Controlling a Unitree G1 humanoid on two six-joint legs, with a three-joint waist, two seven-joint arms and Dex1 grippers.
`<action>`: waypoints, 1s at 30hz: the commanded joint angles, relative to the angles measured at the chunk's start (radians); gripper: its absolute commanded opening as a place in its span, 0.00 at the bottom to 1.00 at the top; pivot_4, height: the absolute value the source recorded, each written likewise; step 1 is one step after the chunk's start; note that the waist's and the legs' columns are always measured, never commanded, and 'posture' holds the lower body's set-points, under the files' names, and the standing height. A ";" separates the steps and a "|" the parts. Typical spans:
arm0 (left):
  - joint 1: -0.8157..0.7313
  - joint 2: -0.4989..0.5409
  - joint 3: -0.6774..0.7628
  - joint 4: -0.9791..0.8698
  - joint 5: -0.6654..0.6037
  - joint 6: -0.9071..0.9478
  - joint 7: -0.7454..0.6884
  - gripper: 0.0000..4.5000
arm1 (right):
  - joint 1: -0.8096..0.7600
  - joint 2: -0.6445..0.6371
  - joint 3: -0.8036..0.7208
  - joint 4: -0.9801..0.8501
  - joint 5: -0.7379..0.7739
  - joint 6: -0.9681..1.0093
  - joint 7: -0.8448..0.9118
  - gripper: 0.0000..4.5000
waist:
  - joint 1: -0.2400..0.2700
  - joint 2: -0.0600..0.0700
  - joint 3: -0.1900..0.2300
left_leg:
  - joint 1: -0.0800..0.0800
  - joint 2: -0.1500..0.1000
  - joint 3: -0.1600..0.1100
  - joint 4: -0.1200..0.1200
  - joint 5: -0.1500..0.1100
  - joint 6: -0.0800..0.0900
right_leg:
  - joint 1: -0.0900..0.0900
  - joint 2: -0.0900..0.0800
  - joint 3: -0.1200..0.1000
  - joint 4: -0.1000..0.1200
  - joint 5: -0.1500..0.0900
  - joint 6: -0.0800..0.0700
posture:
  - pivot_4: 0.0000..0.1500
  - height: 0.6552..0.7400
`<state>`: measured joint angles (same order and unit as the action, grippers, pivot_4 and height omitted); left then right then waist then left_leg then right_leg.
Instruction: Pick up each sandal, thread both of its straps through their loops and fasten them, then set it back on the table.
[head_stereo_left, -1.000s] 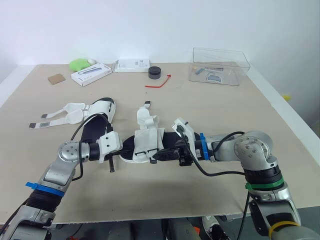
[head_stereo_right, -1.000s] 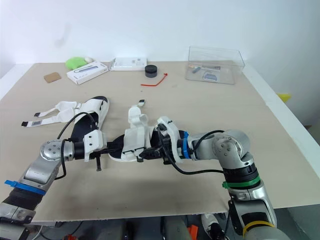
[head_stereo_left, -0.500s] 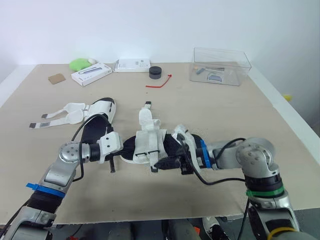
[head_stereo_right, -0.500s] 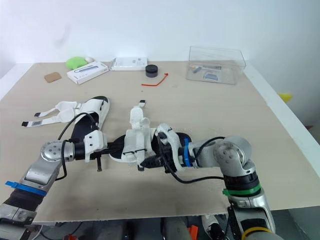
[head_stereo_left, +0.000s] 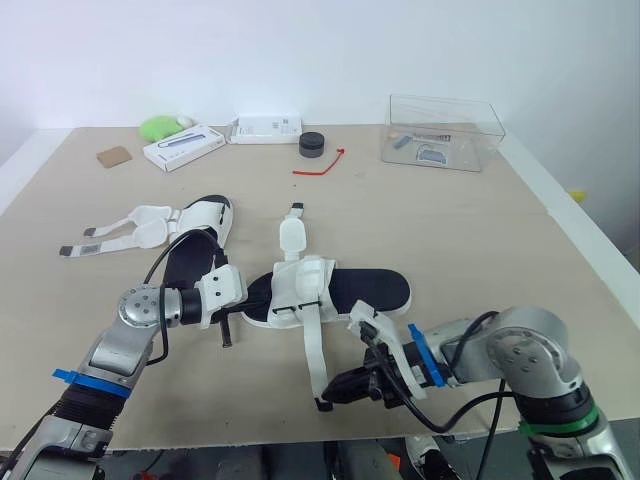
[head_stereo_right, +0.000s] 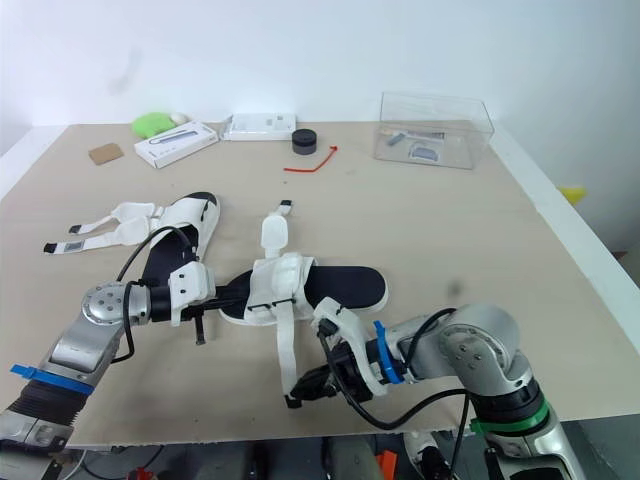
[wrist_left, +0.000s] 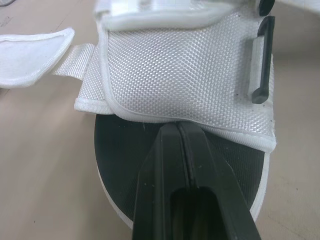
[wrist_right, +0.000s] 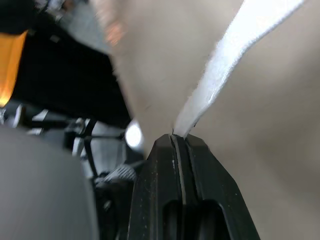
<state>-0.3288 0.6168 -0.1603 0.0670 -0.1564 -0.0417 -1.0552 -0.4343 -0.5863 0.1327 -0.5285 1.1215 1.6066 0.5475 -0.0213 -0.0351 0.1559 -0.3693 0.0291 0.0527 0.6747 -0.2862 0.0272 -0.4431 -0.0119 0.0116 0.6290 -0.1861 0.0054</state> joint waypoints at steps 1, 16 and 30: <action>0.023 0.009 -0.041 0.009 0.032 0.018 -0.020 0.00 | -0.003 -0.010 -0.023 -0.048 0.052 0.002 0.030 0.01 | 0.000 0.000 0.000 | 0.000 0.000 0.000 0.000 0.000 0.000 | 0.000 0.000 0.000 0.000 0.000 0.000 | 1.00 1.00; 0.001 0.010 -0.052 0.042 0.036 0.011 -0.049 0.00 | -0.056 -0.292 0.097 -0.211 -0.168 -0.294 0.219 0.68 | 0.000 0.001 0.001 | -0.001 -0.003 0.000 -0.001 -0.001 -0.001 | 0.000 -0.004 -0.001 0.000 -0.003 0.004 | 1.00 1.00; -0.048 -0.007 -0.056 0.111 0.046 -0.033 -0.047 0.00 | -0.022 -0.307 0.290 0.094 -1.171 -1.970 0.468 1.00 | 0.003 0.000 0.000 | 0.001 -0.006 -0.001 0.000 -0.001 -0.003 | 0.002 -0.007 -0.007 0.000 -0.004 0.006 | 1.00 1.00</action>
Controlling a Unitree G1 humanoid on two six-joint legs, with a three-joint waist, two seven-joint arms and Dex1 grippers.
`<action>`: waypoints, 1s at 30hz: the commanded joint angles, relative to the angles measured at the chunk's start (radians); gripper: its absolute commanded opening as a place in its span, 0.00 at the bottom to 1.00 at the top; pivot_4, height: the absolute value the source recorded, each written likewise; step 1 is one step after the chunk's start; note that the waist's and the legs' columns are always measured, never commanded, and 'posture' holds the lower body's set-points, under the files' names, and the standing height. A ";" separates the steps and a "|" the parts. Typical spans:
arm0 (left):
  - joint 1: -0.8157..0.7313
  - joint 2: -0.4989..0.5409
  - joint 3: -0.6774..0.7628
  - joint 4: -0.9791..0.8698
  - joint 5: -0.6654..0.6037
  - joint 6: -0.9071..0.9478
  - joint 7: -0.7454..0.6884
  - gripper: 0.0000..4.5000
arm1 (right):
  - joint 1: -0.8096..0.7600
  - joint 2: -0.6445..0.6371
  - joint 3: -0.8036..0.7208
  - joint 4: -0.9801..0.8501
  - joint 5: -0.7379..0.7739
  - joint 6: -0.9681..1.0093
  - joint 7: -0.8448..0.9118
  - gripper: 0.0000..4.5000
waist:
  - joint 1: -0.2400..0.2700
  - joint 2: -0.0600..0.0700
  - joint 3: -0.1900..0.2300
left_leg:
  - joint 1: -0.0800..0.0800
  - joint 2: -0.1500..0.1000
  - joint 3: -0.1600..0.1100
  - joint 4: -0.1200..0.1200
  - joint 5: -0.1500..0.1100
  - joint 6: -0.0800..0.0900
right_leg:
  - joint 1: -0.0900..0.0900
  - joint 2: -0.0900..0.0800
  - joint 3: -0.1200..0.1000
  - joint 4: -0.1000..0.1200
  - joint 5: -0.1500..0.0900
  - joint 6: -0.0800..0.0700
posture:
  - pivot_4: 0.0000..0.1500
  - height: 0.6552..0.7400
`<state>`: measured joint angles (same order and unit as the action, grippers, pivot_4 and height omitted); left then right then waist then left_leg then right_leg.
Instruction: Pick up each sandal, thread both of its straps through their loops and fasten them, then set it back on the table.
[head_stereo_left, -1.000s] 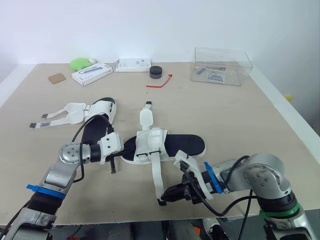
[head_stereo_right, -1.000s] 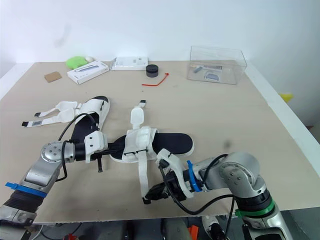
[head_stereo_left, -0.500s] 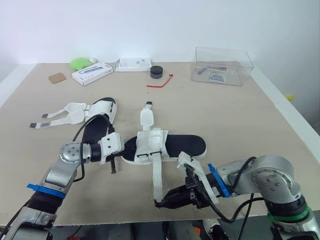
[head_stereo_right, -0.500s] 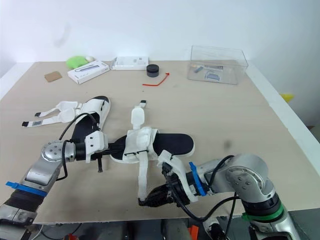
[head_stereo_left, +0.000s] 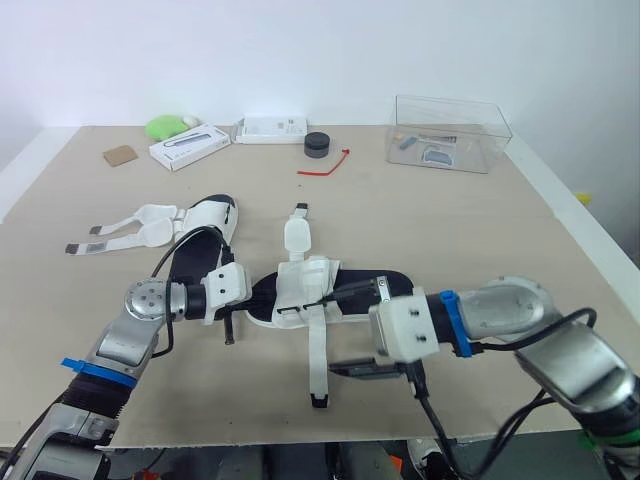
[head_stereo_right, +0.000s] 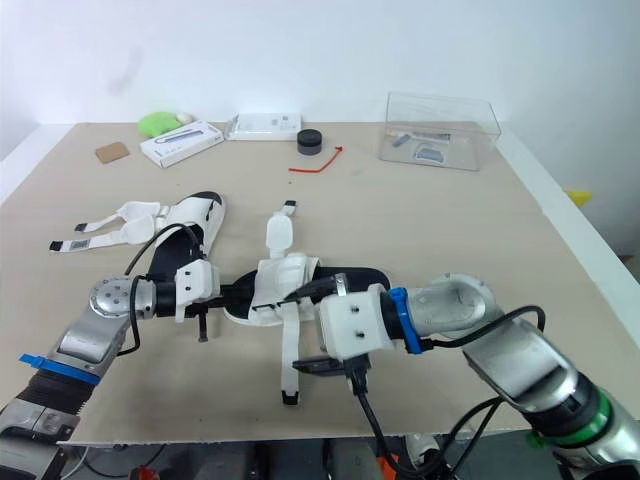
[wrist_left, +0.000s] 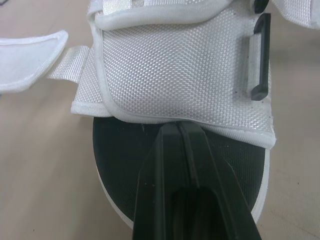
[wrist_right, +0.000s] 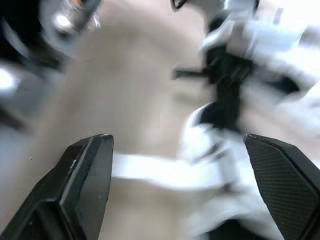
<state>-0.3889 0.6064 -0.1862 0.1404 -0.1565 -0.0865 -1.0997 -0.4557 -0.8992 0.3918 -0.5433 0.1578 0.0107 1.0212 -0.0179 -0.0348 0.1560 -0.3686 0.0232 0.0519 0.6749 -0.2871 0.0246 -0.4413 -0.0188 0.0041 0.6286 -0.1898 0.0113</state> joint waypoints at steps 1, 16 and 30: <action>0.013 0.005 -0.030 0.037 0.045 0.011 -0.002 0.00 | -0.001 0.014 0.042 0.155 -0.265 -0.473 -0.024 1.00 | 0.000 0.000 0.000 | 0.000 -0.001 0.000 0.000 0.000 0.000 | 0.000 -0.001 0.000 0.000 0.000 0.000 | 1.00 1.00; 0.038 0.017 -0.026 0.010 0.040 0.028 -0.004 0.00 | -0.058 0.172 0.098 0.425 -0.495 -0.860 -0.135 1.00 | 0.000 0.000 0.000 | 0.003 -0.001 0.002 0.000 0.000 0.000 | 0.001 0.000 0.005 0.003 0.001 -0.002 | 1.00 1.00; 0.057 0.018 -0.029 -0.012 0.043 0.036 0.008 0.00 | -0.026 0.197 0.116 0.397 -0.370 -0.732 -0.072 0.26 | 0.000 0.000 0.000 | 0.004 -0.001 0.003 0.000 0.000 0.000 | 0.001 0.000 0.008 0.003 0.004 -0.009 | 1.00 1.00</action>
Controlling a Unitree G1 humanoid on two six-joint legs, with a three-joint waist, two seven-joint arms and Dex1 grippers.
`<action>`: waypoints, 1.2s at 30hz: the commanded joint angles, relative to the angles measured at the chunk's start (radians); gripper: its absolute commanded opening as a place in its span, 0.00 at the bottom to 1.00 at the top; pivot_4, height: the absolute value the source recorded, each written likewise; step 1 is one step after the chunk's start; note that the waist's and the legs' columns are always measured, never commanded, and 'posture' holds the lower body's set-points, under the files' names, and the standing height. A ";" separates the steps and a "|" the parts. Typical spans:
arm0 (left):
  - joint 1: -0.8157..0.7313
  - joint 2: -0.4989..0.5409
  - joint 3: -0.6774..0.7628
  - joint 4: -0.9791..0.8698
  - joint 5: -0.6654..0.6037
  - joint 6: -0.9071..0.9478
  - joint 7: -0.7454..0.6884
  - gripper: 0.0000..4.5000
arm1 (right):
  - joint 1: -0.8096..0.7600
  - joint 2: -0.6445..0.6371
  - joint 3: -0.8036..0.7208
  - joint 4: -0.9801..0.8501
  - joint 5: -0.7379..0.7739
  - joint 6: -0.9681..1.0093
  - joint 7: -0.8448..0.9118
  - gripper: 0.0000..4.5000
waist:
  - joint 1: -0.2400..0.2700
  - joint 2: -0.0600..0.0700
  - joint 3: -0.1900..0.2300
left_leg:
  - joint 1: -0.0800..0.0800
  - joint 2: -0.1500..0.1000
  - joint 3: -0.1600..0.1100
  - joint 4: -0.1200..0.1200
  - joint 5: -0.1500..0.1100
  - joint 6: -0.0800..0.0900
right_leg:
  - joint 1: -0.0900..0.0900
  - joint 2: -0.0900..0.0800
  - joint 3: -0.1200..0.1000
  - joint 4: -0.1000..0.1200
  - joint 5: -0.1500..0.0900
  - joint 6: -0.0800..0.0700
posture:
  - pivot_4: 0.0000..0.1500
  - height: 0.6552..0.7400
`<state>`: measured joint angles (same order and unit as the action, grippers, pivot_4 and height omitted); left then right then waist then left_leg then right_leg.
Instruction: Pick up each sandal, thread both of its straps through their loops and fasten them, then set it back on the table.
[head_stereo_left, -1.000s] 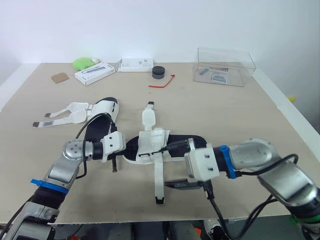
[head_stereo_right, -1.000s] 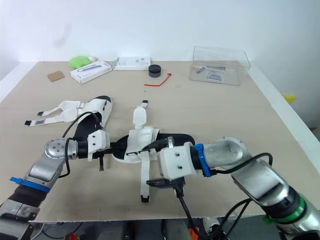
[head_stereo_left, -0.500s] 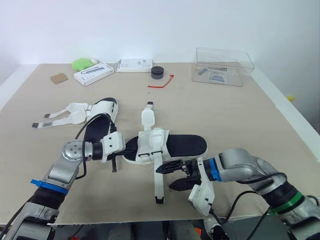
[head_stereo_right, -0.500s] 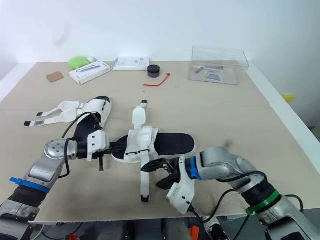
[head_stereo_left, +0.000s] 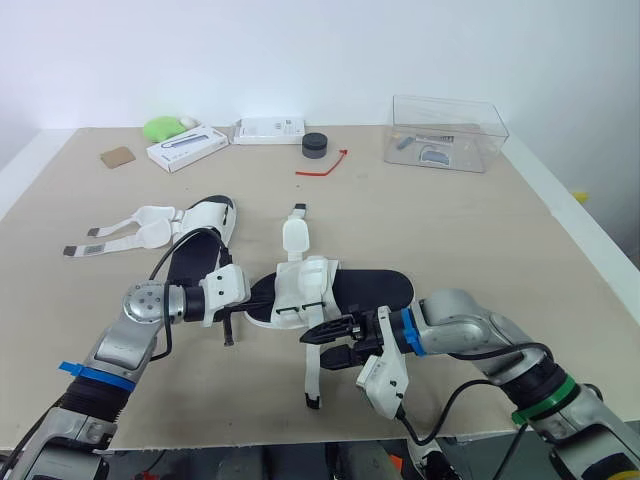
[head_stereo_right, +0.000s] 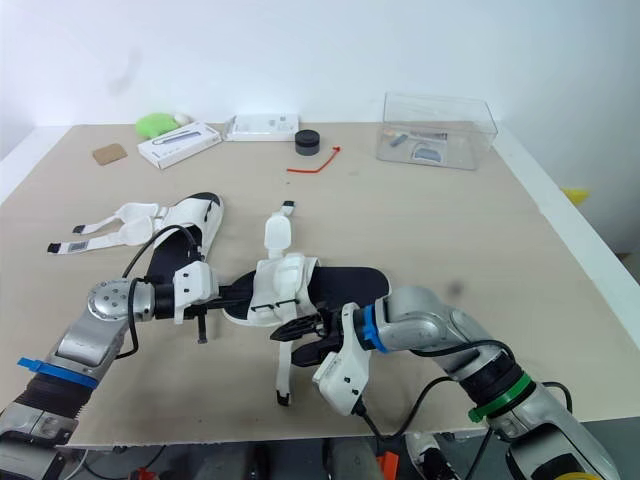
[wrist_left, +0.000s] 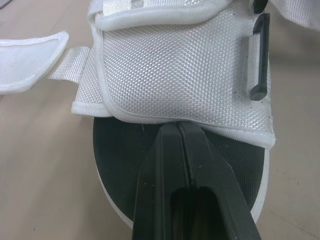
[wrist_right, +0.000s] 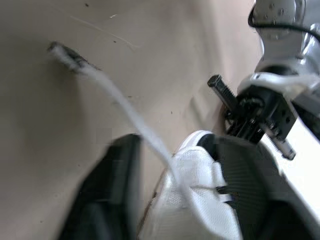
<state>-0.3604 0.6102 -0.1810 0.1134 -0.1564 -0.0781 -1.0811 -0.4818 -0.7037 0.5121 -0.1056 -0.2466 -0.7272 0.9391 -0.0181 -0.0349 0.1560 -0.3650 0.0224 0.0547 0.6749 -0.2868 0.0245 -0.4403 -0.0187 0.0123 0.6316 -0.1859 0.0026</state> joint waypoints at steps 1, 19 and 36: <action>0.029 0.015 -0.034 0.014 0.043 0.028 -0.010 0.00 | 0.002 0.000 -0.006 -0.043 0.036 0.005 0.013 0.19 | 0.000 0.000 0.000 | 0.000 0.000 0.000 0.000 0.000 0.000 | 0.000 0.000 0.000 0.000 0.000 0.000 | 1.00 1.00; 0.036 0.018 -0.038 0.010 0.046 0.030 -0.010 0.00 | 0.030 0.155 -0.211 -0.294 0.704 0.963 -0.124 0.01 | -0.001 0.000 0.000 | 0.001 0.001 0.000 0.000 0.000 0.000 | 0.001 0.000 0.000 0.001 0.001 -0.001 | 1.00 1.00; 0.033 0.002 -0.050 0.029 0.057 0.011 0.007 0.00 | -0.092 0.284 -0.413 -0.157 0.914 1.688 -0.447 0.01 | -0.002 0.000 -0.001 | -0.002 -0.001 -0.001 0.000 0.000 0.000 | 0.000 -0.001 -0.001 0.000 0.002 0.000 | 1.00 1.00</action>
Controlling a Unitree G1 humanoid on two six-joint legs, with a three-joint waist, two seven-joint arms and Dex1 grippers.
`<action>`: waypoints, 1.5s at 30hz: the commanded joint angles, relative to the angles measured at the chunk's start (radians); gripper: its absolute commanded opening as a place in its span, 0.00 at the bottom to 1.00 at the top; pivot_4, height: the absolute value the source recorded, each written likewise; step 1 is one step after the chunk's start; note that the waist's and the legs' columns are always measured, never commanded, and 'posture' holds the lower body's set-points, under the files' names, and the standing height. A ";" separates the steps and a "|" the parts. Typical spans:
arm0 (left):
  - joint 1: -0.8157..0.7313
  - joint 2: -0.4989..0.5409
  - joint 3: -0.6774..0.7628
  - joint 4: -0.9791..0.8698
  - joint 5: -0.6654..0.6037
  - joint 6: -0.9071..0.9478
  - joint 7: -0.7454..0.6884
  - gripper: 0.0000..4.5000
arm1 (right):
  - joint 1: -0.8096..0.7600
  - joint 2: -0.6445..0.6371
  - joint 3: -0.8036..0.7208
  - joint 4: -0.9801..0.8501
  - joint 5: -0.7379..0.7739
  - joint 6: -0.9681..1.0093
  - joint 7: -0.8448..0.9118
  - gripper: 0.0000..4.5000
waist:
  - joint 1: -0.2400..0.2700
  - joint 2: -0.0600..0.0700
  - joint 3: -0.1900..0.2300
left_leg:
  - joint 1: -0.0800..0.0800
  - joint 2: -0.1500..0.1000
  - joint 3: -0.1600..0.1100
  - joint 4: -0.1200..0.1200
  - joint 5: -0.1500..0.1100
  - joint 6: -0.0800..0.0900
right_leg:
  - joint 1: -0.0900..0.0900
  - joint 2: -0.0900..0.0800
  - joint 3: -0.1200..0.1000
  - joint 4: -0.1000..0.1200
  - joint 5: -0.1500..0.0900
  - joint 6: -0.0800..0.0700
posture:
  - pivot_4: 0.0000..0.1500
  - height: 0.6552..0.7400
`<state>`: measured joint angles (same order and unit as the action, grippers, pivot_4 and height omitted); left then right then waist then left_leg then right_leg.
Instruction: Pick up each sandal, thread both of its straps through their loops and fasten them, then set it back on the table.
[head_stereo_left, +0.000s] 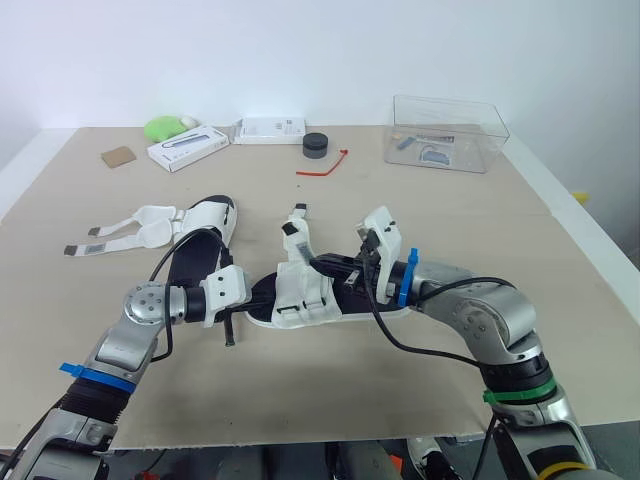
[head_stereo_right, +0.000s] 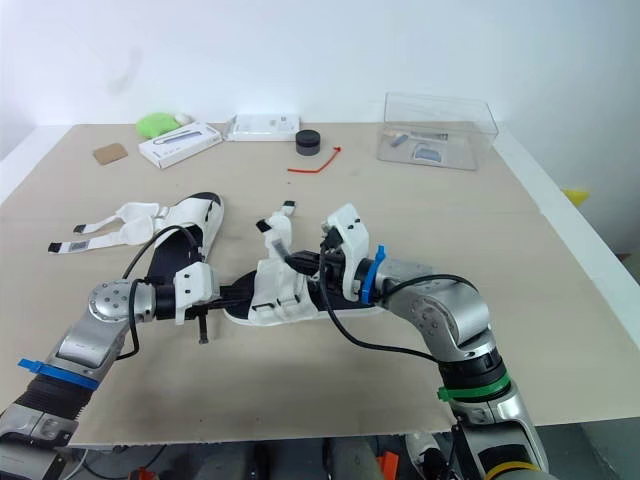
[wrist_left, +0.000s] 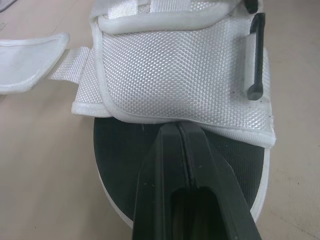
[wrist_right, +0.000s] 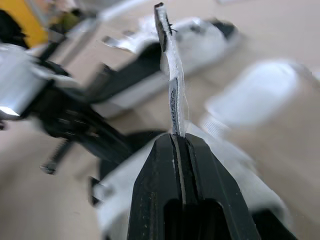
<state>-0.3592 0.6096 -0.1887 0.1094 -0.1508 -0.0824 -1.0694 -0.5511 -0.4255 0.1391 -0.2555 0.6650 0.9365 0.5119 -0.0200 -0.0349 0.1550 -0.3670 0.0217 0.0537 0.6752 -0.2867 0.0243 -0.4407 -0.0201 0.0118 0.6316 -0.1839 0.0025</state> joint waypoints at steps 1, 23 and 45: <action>0.034 0.003 -0.042 0.032 0.051 0.016 -0.003 0.00 | -0.023 0.007 -0.038 -0.002 -0.008 0.031 -0.028 0.01 | 0.000 0.000 0.000 | 0.000 0.000 0.000 0.000 0.000 0.000 | 0.000 0.000 0.000 0.000 0.000 0.000 | 1.00 1.00; 0.015 0.005 -0.044 0.045 0.050 0.022 -0.005 0.00 | -0.189 0.049 0.044 -0.022 -0.226 -0.215 0.026 0.79 | -0.001 0.002 -0.001 | 0.000 0.000 0.000 0.000 0.000 0.000 | 0.000 0.001 0.000 0.000 -0.002 0.006 | 1.00 1.00; 0.017 -0.002 -0.044 0.057 0.055 -0.015 0.003 0.00 | -0.317 -0.024 0.119 0.309 -0.267 0.001 0.262 0.01 | 0.000 0.002 -0.001 | -0.001 -0.001 -0.001 0.001 0.000 0.001 | 0.000 -0.001 -0.002 0.000 0.001 0.002 | 1.00 1.00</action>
<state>-0.3692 0.6036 -0.1977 0.1352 -0.1467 -0.1122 -1.0648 -0.8313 -0.4545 0.2664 0.0433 0.4081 0.9586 0.7614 -0.0205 -0.0328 0.1536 -0.3678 0.0208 0.0530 0.6758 -0.2862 0.0252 -0.4409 -0.0208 0.0100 0.6313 -0.1831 0.0042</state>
